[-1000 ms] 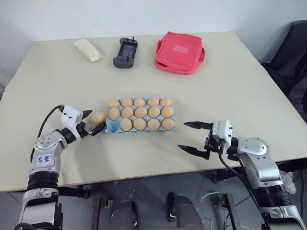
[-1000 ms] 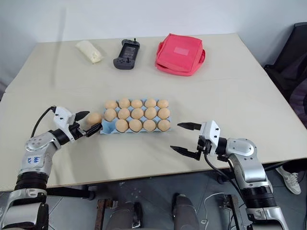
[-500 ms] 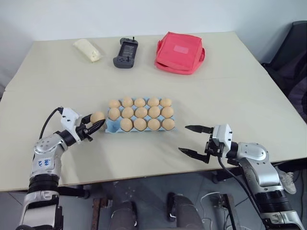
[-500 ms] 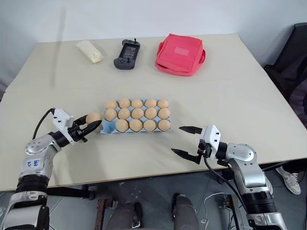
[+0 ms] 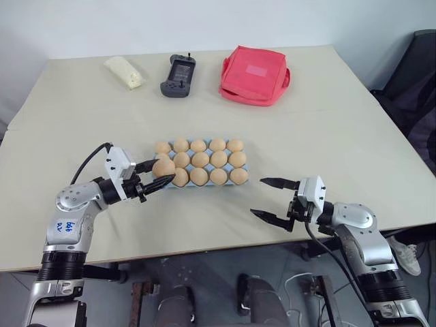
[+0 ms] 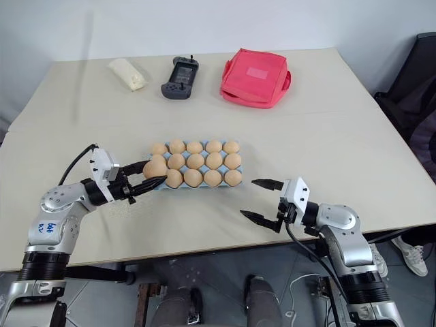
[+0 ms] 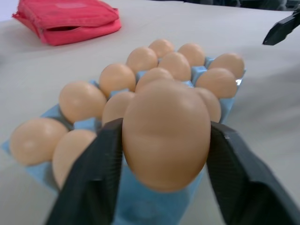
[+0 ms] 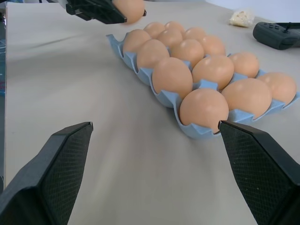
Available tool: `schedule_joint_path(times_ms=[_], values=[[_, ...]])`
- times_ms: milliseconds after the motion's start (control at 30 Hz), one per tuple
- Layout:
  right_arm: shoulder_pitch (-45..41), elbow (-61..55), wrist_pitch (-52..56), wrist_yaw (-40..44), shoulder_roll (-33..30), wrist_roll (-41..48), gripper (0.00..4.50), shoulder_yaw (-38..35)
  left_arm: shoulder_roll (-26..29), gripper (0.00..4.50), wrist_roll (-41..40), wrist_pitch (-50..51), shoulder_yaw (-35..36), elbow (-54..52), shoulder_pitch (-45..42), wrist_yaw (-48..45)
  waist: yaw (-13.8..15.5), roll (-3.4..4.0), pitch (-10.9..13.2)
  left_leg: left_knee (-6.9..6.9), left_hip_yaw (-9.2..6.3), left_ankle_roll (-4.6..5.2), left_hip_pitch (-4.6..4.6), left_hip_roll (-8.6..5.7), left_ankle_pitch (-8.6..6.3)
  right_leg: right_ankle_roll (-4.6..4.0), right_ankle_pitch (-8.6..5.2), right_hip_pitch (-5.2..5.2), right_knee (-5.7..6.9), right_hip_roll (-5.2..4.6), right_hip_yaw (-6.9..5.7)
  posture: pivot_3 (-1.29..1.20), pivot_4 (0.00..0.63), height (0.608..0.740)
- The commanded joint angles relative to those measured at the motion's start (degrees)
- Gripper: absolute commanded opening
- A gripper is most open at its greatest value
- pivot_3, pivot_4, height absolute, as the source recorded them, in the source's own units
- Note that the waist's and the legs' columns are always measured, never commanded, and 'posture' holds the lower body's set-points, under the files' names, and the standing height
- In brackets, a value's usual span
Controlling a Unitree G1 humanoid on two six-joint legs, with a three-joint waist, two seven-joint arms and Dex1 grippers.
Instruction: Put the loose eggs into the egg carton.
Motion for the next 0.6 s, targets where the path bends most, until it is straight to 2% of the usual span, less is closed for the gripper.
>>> schedule_joint_path(times_ms=[33,100,233,400,600], values=[[-0.30,-2.63,-0.47,-0.67,0.11,0.76,4.50,-0.59,1.40,3.92,0.66,-2.08,2.07,1.97,-0.84,0.07,0.05,0.00,0.00,0.01,0.00,0.00,-0.01,0.00,0.00,0.00,0.00,0.00,0.00,-0.01,0.00,0.00,0.150,0.740],[-0.06,-2.99,-0.35,-0.88,0.00,0.82,4.50,-0.64,2.21,4.48,0.80,-2.34,2.48,2.69,-0.65,-0.18,0.05,0.00,0.00,0.02,0.00,0.01,-0.01,-0.01,0.00,0.00,0.00,0.00,-0.01,-0.03,0.01,0.00,0.150,0.740],[0.37,-3.33,-0.13,-1.43,-0.58,0.95,4.50,-1.36,5.14,4.48,0.36,-2.74,4.26,3.51,0.70,-1.65,-0.01,0.00,0.00,-0.01,0.00,0.00,-0.01,0.00,0.00,0.00,0.00,0.00,-0.03,-0.01,0.00,0.00,0.150,0.740],[0.68,-2.95,0.28,-1.26,-2.33,1.50,4.50,-2.89,12.66,4.48,1.32,-6.51,6.43,4.22,7.52,-8.61,-0.22,0.00,0.00,-0.05,0.05,-0.04,0.00,0.04,-0.04,-0.02,-0.01,-0.03,-0.06,0.00,0.01,0.00,0.150,0.740],[-0.03,-2.21,0.34,-1.32,-3.08,1.57,4.50,-3.70,14.31,4.48,2.10,-8.92,8.55,5.37,11.61,-7.74,0.26,0.00,0.00,-0.05,0.02,-0.04,-0.01,0.07,-0.05,-0.07,-0.04,-0.05,-0.07,-0.04,-0.03,0.00,0.150,0.740]])
